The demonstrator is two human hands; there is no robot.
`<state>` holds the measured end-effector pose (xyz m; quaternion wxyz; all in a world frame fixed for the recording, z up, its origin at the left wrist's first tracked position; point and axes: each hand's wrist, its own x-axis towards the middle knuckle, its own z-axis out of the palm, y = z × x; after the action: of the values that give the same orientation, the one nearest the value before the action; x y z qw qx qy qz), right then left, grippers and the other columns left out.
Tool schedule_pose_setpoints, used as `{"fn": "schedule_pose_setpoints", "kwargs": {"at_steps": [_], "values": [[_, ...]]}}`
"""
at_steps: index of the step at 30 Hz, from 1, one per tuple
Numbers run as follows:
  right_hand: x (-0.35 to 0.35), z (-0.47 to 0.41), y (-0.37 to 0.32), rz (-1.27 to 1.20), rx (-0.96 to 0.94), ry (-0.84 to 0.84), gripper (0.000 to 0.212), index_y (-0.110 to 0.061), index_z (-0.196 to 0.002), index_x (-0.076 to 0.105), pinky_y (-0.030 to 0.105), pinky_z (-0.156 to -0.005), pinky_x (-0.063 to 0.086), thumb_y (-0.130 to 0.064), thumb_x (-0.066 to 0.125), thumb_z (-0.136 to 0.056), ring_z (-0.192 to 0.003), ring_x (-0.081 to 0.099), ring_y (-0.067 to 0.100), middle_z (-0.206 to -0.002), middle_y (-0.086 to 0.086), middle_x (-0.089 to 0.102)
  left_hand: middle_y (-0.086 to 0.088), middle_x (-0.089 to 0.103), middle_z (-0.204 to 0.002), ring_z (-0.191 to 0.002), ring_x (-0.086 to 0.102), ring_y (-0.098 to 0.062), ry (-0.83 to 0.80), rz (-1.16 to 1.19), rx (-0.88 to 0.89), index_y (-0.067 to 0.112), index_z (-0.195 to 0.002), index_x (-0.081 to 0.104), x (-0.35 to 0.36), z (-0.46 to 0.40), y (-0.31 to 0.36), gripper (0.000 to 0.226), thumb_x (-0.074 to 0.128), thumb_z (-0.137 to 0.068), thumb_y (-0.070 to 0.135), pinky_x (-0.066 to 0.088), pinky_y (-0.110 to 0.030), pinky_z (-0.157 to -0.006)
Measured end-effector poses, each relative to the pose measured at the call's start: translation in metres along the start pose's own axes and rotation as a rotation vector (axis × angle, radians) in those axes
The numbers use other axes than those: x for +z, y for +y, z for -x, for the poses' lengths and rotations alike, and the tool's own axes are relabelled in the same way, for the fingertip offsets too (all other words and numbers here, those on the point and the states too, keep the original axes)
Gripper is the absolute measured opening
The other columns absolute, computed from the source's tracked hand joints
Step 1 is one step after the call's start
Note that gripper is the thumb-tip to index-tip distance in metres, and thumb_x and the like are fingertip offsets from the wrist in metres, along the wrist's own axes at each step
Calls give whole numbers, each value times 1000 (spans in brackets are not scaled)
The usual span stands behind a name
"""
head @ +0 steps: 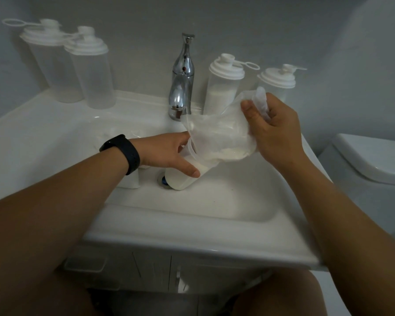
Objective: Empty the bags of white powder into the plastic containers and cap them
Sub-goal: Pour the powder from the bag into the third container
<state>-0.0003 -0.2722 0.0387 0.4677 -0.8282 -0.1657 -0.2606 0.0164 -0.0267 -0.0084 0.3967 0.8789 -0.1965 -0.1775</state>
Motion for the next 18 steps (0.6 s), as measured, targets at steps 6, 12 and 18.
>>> {"fn": "schedule_pose_setpoints", "kwargs": {"at_steps": [6, 12, 18], "values": [[0, 1, -2, -11, -27, 8, 35, 0, -99, 67, 16, -59, 47, -35, 61, -102, -68, 59, 2, -82, 6, 69, 25, 62, -127, -115, 58, 6, 8, -7, 0, 39, -137, 48, 0, 0, 0, 76, 90, -74, 33, 44, -13, -90], [-1, 1, -4, -29, -27, -11, 27, -7, -97, 67, 16, -59, 49, -33, 60, -103, -70, 64, 2, -81, -5, 68, 27, 61, -126, -116, 57, 5, 23, -11, 3, 44, -133, 48, 0, 1, 0, 75, 91, -72, 35, 44, -14, -92], [-2, 2, -3, -41, -20, -23, 28, -8, -96, 68, 15, -60, 48, -34, 60, -102, -68, 62, -2, -79, -10, 66, 27, 61, -126, -114, 57, 8, 24, -23, 8, 40, -135, 49, 0, 1, 1, 74, 91, -74, 32, 43, -10, -88]]}}
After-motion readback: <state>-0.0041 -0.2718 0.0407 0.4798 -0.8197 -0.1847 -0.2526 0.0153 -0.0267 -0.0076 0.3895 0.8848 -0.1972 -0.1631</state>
